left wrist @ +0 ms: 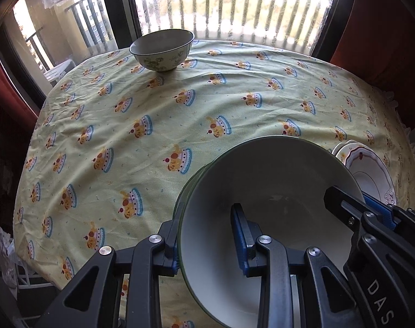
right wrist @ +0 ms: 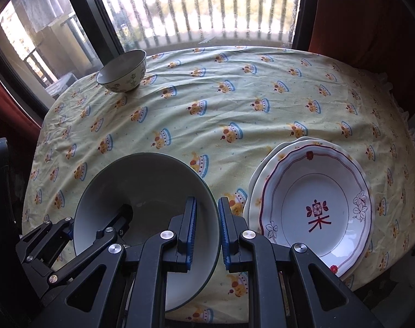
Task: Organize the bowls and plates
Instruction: 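Lower the held white bowl into the other white bowl with both grippers, then open both grippers and release the nested white bowls, then move both grippers to the nested white bowls and grasp their rim, then lift the nested white bowls with both grippers and carry them toward the plate stack, then tilt the bowl stack with both grippers and bring it over the red-rimmed plates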
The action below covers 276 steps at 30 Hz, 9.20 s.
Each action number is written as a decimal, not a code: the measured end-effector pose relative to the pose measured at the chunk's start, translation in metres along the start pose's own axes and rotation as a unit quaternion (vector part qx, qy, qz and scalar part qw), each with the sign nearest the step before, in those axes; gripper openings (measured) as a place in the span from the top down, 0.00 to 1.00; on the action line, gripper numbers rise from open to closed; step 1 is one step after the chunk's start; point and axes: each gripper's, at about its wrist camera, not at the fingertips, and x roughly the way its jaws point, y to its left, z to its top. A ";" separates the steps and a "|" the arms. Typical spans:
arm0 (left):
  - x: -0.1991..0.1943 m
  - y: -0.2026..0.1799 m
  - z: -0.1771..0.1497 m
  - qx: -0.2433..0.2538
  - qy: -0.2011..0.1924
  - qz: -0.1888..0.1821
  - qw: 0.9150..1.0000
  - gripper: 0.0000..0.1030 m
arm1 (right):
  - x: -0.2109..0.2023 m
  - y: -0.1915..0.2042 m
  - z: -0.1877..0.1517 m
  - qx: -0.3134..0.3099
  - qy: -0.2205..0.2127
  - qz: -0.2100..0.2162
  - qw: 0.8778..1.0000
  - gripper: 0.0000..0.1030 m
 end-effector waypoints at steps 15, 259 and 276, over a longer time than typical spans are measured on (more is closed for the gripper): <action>0.002 0.000 0.006 -0.005 -0.003 0.012 1.000 0.72 | 0.019 0.000 0.010 -0.008 0.016 0.013 1.000 0.81; 0.014 0.020 -0.010 -0.029 -0.015 0.015 0.999 0.61 | 0.004 0.023 -0.013 -0.079 -0.064 0.006 0.995 0.83; 0.040 0.030 0.002 0.014 0.038 -0.084 0.996 0.30 | 0.021 0.001 -0.019 0.032 -0.003 -0.016 0.999 0.39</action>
